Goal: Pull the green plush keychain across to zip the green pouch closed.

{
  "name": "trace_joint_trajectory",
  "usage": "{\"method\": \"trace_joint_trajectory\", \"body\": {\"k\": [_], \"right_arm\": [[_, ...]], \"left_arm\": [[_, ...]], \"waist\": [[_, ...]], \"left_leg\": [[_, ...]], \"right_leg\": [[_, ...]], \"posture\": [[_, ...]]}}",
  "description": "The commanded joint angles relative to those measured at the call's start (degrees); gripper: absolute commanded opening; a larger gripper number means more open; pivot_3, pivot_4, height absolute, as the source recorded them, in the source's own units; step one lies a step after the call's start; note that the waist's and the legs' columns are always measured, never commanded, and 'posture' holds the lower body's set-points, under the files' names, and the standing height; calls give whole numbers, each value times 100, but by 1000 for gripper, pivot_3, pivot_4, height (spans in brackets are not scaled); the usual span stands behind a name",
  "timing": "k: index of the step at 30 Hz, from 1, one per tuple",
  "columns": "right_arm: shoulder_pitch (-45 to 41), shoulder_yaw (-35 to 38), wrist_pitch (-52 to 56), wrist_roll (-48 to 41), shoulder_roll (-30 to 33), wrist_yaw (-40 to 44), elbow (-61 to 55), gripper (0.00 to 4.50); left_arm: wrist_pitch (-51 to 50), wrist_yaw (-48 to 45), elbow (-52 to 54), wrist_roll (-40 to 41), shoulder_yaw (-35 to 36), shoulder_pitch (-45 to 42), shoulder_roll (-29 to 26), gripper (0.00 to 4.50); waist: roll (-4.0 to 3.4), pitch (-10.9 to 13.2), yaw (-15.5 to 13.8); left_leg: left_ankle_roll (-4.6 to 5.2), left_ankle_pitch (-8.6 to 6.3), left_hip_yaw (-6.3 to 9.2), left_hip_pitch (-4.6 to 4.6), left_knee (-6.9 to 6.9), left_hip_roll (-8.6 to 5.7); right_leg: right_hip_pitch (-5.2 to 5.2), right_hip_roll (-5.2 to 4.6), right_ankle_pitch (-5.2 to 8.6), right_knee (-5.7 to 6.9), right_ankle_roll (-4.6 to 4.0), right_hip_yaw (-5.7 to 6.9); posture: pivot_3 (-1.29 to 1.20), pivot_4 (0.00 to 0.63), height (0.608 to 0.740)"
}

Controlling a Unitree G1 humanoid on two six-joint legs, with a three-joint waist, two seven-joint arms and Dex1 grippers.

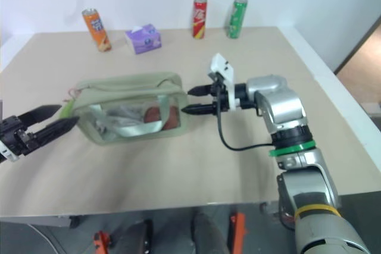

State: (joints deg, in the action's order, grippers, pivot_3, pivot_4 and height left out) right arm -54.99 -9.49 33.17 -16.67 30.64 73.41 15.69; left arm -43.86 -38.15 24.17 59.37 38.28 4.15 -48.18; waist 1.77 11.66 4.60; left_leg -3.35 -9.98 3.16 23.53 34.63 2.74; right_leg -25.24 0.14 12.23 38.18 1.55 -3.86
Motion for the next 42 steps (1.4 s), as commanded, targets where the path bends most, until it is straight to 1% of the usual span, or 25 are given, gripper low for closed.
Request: {"method": "trace_joint_trajectory", "body": {"k": [1, 6, 9, 16, 21, 24, 27, 31, 32, 37, 40, 42], "right_arm": [[-246, -20, -124, -40, -88, 69, -6, 3418], [-320, -107, -165, -16, -220, 56, 91, 3418], [-324, -131, -187, -6, -225, 86, 124, 3418], [-283, -118, -145, -24, -219, 58, 62, 3418], [-211, -96, -93, -56, -192, 31, -49, 3418], [-181, -45, -99, -82, -155, 34, -50, 2602], [-159, 1, -93, -118, -112, 46, -79, 1533], [-144, 23, -105, -149, -84, 60, -91, 158], [-139, 28, -109, -156, -79, 63, -96, 29], [-116, 50, -92, -202, -19, 77, -150, 29], [-122, 87, -65, -173, 147, 85, -172, 29], [-191, 173, 42, -198, 366, 118, -220, 29]], "left_arm": [[110, -23, 131, -6, 282, 125, 41, 4500], [158, -21, 280, 13, 202, 135, 54, 4500], [107, -1, 415, 168, 108, -33, 12, 4500], [56, -275, 617, 197, -69, -147, -254, 4500], [83, -474, 639, 117, -172, -194, -442, 4500], [48, -490, 817, 222, -392, -387, -501, 4500], [20, -503, 1023, 285, -557, -556, -615, 4500], [-5, -490, 1070, 392, -610, -749, -674, 4500], [2, -484, 1037, 381, -614, -784, -677, 4500], [20, -504, 873, 335, -599, -864, -640, 4500], [20, -523, 799, 323, -556, -851, -617, 4500], [28, -554, 725, 294, -523, -830, -613, 4500]], "waist": [[0, 0, -8], [1, -1, -15], [2, -1, -20], [2, -1, -16], [1, -1, -19], [2, -1, -20], [2, -1, -22], [2, -1, -25], [1, -1, -25], [1, -1, -24], [1, -1, -25], [2, -1, -33]], "left_leg": [[0, 0, 0, 0, 0, 0], [0, 0, 0, -1, 1, 0], [0, 0, -1, 0, 3, 0], [0, 0, 0, -1, 2, 0], [0, 0, 0, -1, 2, 1], [0, 0, -1, -1, 3, 1], [0, 0, 0, 0, 3, 1], [0, 0, -1, 0, 3, 0], [0, 0, 0, 0, 3, 0], [0, 0, 0, 1, 3, 1], [0, 0, 0, 1, 3, 1], [0, 0, 0, 2, 3, 0]], "right_leg": [[0, 0, 4, 0, -8, 0], [1, 0, 4, 0, -10, 0], [2, -1, 3, 0, -9, -2], [1, 2, -6, 0, 6, -2], [1, 3, 3, 0, -9, -3], [2, 3, 2, 0, -7, -4], [3, 3, -2, 0, 0, -4], [2, 3, -7, 0, 8, -4], [2, 4, -7, 0, 8, -4], [1, 4, -7, 0, 9, -4], [2, 4, -8, 0, 10, -4], [1, 3, -8, 0, 10, -4]], "posture": [[0, 150, 740], [0, 150, 740], [0, 150, 740], [0, 150, 740], [0, 150, 740], [0, 150, 740], [0, 150, 740], [0, 150, 740], [0, 150, 740], [0, 150, 740], [0, 150, 740], [0, 150, 740]]}}
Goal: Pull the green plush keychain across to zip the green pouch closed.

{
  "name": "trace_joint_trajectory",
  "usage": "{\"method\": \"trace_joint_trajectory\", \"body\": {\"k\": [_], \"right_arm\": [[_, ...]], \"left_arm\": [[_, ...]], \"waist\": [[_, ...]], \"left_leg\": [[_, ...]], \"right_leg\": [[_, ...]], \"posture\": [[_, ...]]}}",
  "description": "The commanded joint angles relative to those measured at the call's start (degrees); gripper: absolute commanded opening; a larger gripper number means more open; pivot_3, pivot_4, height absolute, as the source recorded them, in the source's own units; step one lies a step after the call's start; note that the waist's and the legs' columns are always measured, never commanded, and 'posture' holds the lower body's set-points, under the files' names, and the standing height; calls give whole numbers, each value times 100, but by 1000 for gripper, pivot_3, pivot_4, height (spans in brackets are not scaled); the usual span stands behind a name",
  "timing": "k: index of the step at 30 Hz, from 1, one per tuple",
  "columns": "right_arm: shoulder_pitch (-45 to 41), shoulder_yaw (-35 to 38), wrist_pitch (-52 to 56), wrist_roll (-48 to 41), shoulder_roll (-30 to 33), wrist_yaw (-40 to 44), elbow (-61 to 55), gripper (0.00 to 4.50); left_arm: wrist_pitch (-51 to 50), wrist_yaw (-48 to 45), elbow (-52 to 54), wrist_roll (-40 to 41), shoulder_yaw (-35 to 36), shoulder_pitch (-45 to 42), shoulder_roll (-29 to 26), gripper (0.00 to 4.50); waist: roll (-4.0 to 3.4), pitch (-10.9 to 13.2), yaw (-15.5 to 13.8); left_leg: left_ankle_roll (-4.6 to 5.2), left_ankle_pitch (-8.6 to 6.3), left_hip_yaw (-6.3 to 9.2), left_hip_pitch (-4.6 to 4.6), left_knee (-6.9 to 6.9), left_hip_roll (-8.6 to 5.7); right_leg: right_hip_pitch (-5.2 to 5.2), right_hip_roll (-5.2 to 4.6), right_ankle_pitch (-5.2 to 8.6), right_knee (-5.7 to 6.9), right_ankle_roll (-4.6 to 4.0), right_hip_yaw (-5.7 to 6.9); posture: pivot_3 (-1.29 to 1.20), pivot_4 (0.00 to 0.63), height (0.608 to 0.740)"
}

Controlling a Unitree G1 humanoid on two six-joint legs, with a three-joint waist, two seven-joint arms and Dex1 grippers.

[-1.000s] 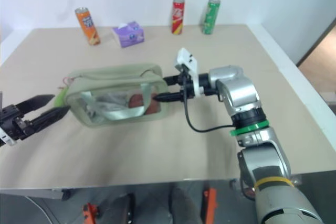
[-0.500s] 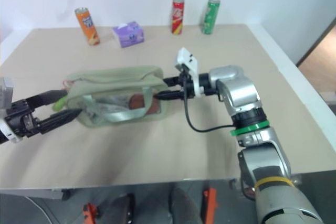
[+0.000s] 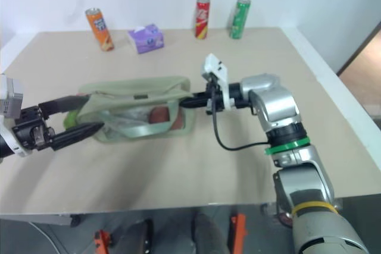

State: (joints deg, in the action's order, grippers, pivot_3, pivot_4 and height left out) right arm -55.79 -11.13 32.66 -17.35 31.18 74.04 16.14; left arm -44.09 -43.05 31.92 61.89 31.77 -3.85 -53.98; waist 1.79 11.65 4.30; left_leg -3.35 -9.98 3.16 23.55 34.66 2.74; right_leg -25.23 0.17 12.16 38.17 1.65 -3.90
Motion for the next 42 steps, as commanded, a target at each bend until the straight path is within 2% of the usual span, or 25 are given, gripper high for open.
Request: {"method": "trace_joint_trajectory", "body": {"k": [1, 9, 12, 21, 30, 35, 42], "right_arm": [[-146, 382, 159, -160, 430, 81, -306, 29], [-40, 669, 523, -461, 1376, 370, -937, 29], [110, 710, 591, -528, 1513, 375, -1129, 29], [469, 462, 649, -614, 1067, 166, -1368, 29], [424, 449, 622, -551, 858, 9, -1134, 29], [423, 525, 623, -596, 879, -13, -1149, 29], [530, 595, 709, -694, 922, -118, -1375, 29]], "left_arm": [[54, -68, -82, 38, 141, -23, -23, 4500], [127, -72, -195, -53, 68, 91, 175, 4500], [162, -82, -252, -106, 11, 69, 216, 4500], [198, 94, -1257, -177, 85, -397, 493, 4500], [111, -61, -1120, -362, -113, -346, 380, 4500], [202, -452, -1314, -798, -271, -90, 110, 4500], [579, -753, -2156, -1544, -678, -490, 60, 4500]], "waist": [[0, 0, -5], [0, 1, 17], [0, 1, 20], [1, 1, 21], [1, 0, 18], [1, 1, 20], [1, 0, 12]], "left_leg": [[0, 0, 0, 1, 0, 0], [1, 0, -1, 1, -1, -1], [1, -1, -1, -2, -1, 1], [1, 0, -2, -4, 13, 1], [1, -1, -2, 0, 14, 2], [1, -1, -2, -3, 14, 7], [1, 0, -3, -3, 15, 7]], "right_leg": [[0, 0, 1, 0, -2, 0], [-3, 0, 6, -1, -9, -1], [-3, 3, 6, 0, -10, -2], [0, 6, 2, 0, -14, -7], [0, 7, -10, 0, 5, -7], [-1, 14, -2, 1, -15, -9], [0, 14, -1, 1, -19, -8]], "posture": [[0, 150, 740], [0, 150, 740], [0, 150, 740], [0, 150, 740], [0, 150, 740], [0, 150, 740], [0, 150, 740]]}}
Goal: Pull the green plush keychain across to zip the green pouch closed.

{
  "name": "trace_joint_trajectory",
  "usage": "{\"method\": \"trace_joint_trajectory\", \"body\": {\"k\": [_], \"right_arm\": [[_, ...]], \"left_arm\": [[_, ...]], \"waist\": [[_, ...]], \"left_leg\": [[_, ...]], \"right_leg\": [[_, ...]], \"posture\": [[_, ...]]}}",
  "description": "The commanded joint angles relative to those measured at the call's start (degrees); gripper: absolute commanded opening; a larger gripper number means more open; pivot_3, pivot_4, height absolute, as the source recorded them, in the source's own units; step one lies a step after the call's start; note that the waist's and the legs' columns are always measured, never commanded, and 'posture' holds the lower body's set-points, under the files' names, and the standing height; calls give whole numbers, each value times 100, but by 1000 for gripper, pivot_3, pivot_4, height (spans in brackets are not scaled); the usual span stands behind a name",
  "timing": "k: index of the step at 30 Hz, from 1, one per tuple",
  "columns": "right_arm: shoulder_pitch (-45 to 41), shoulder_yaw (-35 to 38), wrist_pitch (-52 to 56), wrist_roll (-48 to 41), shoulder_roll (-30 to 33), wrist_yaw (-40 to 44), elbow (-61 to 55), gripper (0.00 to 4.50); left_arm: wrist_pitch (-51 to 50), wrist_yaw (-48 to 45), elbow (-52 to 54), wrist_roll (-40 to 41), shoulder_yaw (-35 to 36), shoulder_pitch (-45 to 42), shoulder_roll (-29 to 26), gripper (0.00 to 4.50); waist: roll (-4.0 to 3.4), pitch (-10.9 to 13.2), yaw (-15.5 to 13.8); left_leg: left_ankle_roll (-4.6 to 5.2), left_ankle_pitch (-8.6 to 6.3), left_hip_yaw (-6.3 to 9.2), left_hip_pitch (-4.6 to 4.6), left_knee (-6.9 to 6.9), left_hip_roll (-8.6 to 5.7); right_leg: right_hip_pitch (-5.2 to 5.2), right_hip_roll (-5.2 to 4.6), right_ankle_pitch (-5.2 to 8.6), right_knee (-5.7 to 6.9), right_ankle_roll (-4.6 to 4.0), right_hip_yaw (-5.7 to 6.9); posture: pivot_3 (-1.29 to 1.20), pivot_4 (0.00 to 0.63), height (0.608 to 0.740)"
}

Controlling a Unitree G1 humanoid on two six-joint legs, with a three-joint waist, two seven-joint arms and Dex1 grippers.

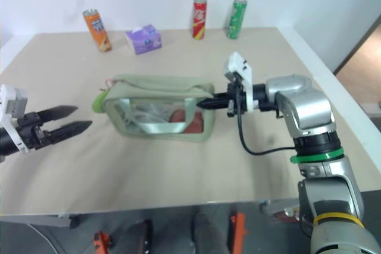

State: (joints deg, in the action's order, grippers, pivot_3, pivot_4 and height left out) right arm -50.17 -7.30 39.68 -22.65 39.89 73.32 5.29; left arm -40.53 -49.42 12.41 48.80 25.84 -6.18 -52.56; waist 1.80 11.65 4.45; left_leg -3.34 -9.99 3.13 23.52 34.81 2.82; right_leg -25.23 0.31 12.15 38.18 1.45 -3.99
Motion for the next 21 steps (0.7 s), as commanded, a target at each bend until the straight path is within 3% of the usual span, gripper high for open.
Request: {"method": "trace_joint_trajectory", "body": {"k": [1, 10, 21], "right_arm": [[-16, 221, 16, -173, 60, -58, -316, 29], [55, 286, 131, -251, 132, -204, -489, 29], [107, 285, 176, -325, 177, -314, -566, 29]], "left_arm": [[249, -140, -277, -294, -149, -343, -61, 4500], [645, -519, -894, -1048, -1126, -1287, 176, 4500], [882, -669, -1202, -1360, -1284, -1688, 445, 4500]], "waist": [[0, 0, -8], [0, 0, 0], [0, 0, -3]], "left_leg": [[0, 0, 0, 1, 0, 0], [0, 0, -1, 3, 0, 0], [1, -1, -1, 5, -1, 1]], "right_leg": [[0, 0, 0, 0, 0, 0], [0, 0, -15, 0, 26, -1], [-1, 3, -15, 0, 26, -4]], "posture": [[0, 150, 740], [0, 150, 740], [0, 150, 740]]}}
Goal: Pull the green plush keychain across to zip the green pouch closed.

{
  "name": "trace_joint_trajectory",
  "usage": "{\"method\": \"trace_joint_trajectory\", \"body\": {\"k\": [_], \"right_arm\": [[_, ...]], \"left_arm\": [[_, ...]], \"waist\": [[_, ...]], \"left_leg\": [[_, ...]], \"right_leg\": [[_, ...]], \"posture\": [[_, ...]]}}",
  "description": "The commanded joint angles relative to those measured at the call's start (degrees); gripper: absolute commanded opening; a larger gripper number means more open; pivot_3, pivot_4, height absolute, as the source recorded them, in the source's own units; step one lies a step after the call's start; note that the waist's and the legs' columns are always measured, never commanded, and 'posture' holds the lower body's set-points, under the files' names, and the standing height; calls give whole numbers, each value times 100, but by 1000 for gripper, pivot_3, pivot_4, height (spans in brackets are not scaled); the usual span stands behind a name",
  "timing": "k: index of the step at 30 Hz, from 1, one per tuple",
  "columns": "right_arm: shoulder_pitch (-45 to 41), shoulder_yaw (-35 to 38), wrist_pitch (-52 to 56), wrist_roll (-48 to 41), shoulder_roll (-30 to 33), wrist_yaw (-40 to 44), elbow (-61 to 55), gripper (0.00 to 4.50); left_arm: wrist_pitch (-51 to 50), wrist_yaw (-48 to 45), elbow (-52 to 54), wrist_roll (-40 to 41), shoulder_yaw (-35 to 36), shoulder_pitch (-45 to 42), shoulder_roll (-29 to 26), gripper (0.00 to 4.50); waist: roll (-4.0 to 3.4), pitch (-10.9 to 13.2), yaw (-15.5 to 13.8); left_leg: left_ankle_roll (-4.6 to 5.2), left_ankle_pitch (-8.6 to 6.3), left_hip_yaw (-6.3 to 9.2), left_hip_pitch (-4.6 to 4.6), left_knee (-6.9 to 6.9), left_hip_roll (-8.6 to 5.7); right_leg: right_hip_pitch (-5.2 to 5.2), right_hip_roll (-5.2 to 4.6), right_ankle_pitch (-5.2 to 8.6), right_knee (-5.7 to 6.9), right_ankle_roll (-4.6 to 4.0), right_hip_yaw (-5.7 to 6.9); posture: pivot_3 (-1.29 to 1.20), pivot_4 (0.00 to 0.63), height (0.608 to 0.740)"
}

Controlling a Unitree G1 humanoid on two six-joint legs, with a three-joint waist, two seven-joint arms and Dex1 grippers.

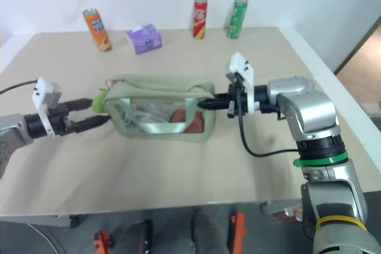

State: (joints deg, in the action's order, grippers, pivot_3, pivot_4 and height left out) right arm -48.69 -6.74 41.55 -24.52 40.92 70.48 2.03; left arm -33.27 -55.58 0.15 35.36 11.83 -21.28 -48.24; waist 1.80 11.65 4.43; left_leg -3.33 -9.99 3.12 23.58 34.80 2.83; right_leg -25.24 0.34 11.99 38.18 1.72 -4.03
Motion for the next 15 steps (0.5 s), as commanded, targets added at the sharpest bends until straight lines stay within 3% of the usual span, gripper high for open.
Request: {"method": "trace_joint_trajectory", "body": {"k": [1, 3, 4, 10, 15], "right_arm": [[-42, 222, -15, -136, 72, -35, -235, 29], [-53, 206, -26, -127, 66, -44, -209, 29], [-62, 199, -32, -124, 62, -46, -195, 2], [-97, 164, -53, -103, 45, -45, -148, 0], [-124, 155, -71, -96, 40, -32, -112, 0]], "left_arm": [[154, -55, 21, -6, 129, -210, 35, 4500], [159, -67, 29, 28, 153, -271, 75, 4500], [144, -86, 38, 61, 164, -295, 89, 4247], [111, -187, 68, 131, 230, -326, 119, 2422], [40, -225, 122, 230, 276, -279, 100, 632]], "waist": [[0, 0, -2], [0, 0, -3], [0, 0, -3], [0, 0, -1], [0, 0, -1]], "left_leg": [[0, 0, 1, 0, 0, 0], [0, 0, 2, 0, 0, 0], [0, 0, 2, 0, 0, 0], [0, 0, 1, 0, 1, 0], [0, 0, 1, 0, 3, 0]], "right_leg": [[0, 1, 0, 0, 0, 1], [0, 1, 0, 1, 0, 2], [0, 0, -1, 1, 1, 1], [1, 1, -1, 1, 1, 1], [1, 1, -2, 1, 2, 0]], "posture": [[0, 150, 740], [0, 150, 740], [0, 150, 740], [0, 150, 740], [0, 150, 740]]}}
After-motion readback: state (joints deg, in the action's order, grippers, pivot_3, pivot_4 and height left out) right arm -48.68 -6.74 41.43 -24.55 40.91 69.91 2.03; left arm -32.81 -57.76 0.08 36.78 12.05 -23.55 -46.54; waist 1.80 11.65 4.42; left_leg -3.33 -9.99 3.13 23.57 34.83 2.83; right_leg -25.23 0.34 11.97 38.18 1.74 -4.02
